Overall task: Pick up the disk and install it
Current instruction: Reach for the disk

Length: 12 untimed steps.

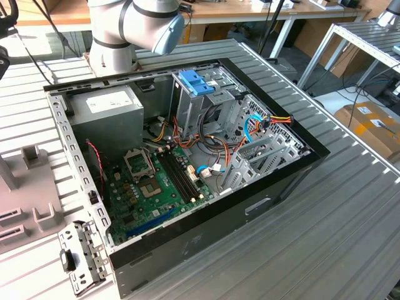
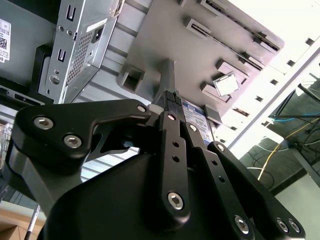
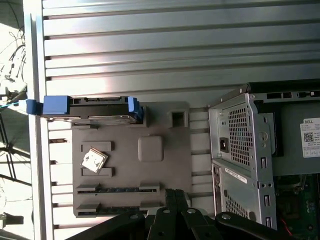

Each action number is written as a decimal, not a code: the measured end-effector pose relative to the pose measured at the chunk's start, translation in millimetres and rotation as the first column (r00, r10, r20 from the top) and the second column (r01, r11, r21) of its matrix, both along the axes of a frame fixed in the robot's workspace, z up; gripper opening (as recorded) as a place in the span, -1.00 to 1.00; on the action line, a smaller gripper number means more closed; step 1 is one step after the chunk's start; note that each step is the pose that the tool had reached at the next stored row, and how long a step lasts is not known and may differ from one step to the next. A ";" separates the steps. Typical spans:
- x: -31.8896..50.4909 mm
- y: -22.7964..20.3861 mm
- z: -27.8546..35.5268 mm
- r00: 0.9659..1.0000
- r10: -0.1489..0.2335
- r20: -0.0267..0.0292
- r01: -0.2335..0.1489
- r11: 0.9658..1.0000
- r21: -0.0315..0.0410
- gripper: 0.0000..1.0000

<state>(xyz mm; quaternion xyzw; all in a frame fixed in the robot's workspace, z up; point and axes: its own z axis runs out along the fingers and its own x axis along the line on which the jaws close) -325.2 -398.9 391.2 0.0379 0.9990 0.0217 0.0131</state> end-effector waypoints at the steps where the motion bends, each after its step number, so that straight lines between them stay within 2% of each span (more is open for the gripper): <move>1: -0.2 0.0 0.0 1.000 0.000 0.000 0.000 1.000 0.000 -0.79; 12: -3.9 0.0 -0.1 1.000 0.000 0.000 0.000 1.000 0.000 -0.79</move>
